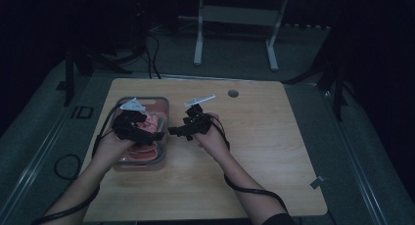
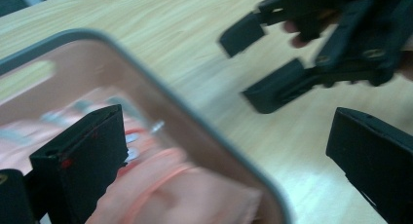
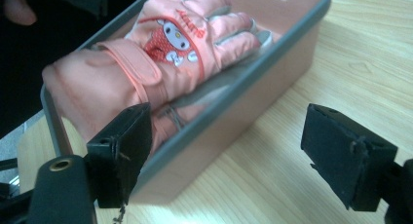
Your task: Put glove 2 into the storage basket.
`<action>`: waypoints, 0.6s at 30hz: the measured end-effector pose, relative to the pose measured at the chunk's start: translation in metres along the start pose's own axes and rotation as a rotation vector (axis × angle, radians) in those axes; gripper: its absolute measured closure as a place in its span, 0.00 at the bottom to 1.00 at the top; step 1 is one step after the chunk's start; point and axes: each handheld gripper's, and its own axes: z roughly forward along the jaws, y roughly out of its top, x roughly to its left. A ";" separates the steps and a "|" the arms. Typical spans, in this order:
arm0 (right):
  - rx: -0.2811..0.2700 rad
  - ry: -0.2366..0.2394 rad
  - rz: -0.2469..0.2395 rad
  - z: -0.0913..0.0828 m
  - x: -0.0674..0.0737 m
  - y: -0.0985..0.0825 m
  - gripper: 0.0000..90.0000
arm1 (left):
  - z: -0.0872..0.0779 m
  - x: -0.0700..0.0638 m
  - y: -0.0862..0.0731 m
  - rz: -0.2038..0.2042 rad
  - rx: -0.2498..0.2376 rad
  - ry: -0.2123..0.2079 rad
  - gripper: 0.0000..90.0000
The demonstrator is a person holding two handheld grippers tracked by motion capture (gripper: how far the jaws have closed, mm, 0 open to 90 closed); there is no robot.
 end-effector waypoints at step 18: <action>-0.002 -0.007 0.000 -0.028 -0.020 -0.038 0.20 | 0.037 -0.056 0.009 0.110 0.013 -0.097 0.02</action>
